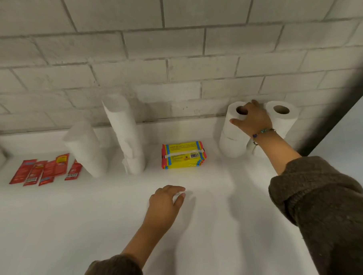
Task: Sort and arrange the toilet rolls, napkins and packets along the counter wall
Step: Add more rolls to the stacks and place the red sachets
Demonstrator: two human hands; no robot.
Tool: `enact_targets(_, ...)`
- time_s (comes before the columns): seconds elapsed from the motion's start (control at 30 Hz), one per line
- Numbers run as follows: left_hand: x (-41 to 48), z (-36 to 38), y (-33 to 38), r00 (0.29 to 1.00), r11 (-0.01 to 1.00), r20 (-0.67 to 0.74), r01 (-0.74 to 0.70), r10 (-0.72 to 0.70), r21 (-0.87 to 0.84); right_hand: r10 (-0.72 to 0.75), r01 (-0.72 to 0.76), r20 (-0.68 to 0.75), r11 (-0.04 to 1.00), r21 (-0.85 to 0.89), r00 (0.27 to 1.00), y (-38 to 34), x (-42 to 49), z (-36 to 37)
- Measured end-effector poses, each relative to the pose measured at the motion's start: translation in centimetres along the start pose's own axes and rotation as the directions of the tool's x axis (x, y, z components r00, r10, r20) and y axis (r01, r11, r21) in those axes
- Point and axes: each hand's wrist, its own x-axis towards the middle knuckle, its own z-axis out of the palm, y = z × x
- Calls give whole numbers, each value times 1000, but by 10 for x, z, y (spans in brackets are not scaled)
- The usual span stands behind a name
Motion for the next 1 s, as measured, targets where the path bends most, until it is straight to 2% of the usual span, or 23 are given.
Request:
enact_targets(0.1,-9,-12,-3,999,999,-37,7,-9,-47,-67,65,-75,997,-35,995,-13,-14,-9)
enact_targets(0.17,-19,-24,-11,997,998,-71,13,-18,-67,-98,99,-91,995,3,991,-32,-38,-11)
enact_targets(0.27,-44,-48,-32,990,993,-132,43,-58,-114,-231,240,-126,969,61,965,-70,-94,1)
enact_targets(0.4,-92,-78,-73,975,978,-183,89,-124,-187,-335,336,-31,927,170,942,-125,-181,35)
enact_targets(0.5,-136,-107,-113,958,969,-230,124,-173,-216,-319,299,39,920,253,947,-172,-249,68)
enact_targets(0.63,-196,-151,-170,937,967,-281,150,-206,-206,-242,171,167,919,354,956,-226,-330,112)
enact_targets(0.8,-276,-209,-258,920,969,-318,186,-229,-162,-250,143,253,915,376,935,-300,-420,160)
enact_targets(1.0,-337,-266,-330,893,965,-366,241,-262,-103,-279,164,309,922,350,909,-371,-468,193)
